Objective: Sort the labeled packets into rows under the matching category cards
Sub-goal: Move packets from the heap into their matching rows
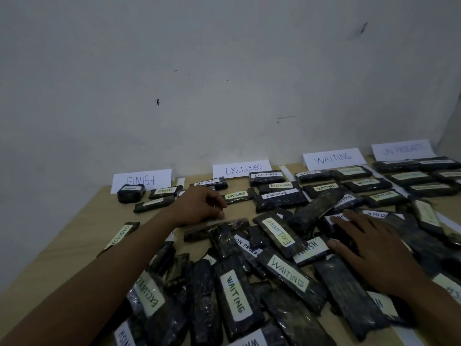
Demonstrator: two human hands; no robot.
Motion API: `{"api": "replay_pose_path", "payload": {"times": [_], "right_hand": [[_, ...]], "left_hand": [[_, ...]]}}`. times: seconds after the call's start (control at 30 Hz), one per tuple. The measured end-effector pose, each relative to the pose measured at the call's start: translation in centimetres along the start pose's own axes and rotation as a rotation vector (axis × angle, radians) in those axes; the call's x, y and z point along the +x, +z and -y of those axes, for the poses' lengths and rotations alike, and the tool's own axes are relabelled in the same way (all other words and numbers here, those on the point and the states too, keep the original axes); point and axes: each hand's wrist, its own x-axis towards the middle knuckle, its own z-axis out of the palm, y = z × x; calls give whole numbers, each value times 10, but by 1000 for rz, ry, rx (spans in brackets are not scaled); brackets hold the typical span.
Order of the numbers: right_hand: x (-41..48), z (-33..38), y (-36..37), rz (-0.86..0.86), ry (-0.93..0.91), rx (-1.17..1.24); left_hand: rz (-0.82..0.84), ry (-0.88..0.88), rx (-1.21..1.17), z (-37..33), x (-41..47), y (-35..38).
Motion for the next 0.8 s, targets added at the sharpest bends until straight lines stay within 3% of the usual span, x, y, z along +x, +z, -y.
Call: {"api": "replay_pose_path", "payload": {"times": [0.17,0.4,0.6,0.8], "right_hand": [[1,-2,2,2,-5,-6],[1,0,0,-14,-11,3],[0,2,-1,-19,-15,-2],[-1,3,-2,-9,-9,2]], "left_hand": [[38,94,259,18,-24,2],[125,63,324,33,-46,6],[-23,-19,167,39,-47,4],[-93,-7,325,52,-49,15]]}}
